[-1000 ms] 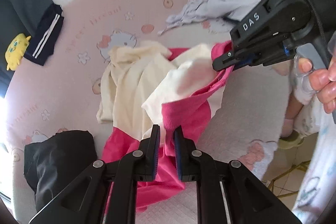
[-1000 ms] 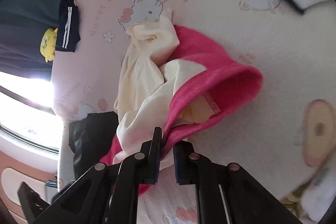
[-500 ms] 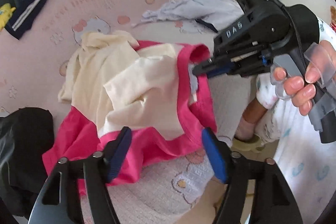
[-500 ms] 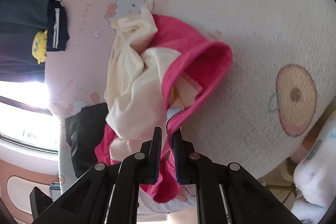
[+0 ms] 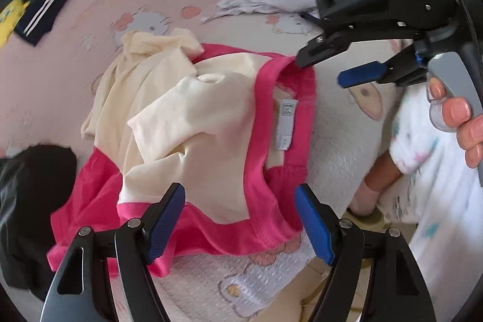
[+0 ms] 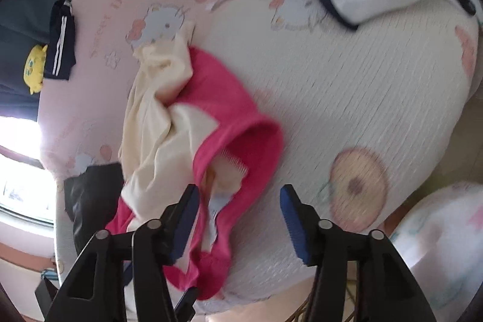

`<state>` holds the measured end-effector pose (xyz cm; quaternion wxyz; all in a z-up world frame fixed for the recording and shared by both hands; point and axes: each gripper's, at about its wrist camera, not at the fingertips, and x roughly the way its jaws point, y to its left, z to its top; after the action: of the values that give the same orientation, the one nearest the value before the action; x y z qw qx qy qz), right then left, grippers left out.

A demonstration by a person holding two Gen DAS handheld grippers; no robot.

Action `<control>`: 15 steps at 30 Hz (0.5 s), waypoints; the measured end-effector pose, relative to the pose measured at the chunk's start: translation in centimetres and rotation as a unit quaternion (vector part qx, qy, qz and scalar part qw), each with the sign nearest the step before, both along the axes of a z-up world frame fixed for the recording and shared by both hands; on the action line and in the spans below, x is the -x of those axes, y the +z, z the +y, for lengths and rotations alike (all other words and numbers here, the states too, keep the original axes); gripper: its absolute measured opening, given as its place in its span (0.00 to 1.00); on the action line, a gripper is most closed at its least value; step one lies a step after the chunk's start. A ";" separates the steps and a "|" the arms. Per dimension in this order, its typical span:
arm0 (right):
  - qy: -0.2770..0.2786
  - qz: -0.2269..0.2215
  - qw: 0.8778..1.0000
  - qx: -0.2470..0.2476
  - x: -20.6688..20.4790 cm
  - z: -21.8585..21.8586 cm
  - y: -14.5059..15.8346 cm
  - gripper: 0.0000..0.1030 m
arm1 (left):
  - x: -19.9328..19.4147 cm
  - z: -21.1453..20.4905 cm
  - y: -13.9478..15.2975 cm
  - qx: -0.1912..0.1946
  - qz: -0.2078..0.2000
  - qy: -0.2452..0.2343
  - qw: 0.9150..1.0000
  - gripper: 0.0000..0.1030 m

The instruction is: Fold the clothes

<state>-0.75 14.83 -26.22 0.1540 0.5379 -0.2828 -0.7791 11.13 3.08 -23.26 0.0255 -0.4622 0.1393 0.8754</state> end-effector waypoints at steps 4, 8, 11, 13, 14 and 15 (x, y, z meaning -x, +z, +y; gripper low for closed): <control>0.066 0.008 0.996 -0.060 2.6 -1.2 1.3 0.54 | 0.1 -1.1 -0.2 -0.064 -0.015 0.079 0.995 0.72; 0.200 0.071 0.956 -0.202 3.9 -3.8 3.0 0.55 | -0.5 -1.4 -0.8 -0.071 -0.024 0.115 0.991 0.71; 0.239 0.107 0.914 -0.308 3.8 -4.6 2.3 0.55 | -0.6 -1.9 -1.1 -0.064 -0.018 0.127 0.990 0.72; 0.216 0.083 0.935 -0.269 4.5 -3.5 1.6 0.55 | -0.4 -2.6 -1.4 -0.068 -0.021 0.145 0.987 0.71; 0.208 0.075 0.943 -0.251 4.8 -3.3 1.4 0.55 | -0.4 -3.0 -1.6 -0.069 -0.023 0.155 0.985 0.71; 0.200 0.070 0.948 -0.236 5.1 -3.1 1.3 0.55 | -0.3 -3.4 -1.8 -0.071 -0.025 0.166 0.983 0.71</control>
<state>-5.87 11.71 -24.91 0.1949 0.5486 0.0345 -0.8123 11.45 -0.36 -25.08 -0.0841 -0.4977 -0.0025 0.8633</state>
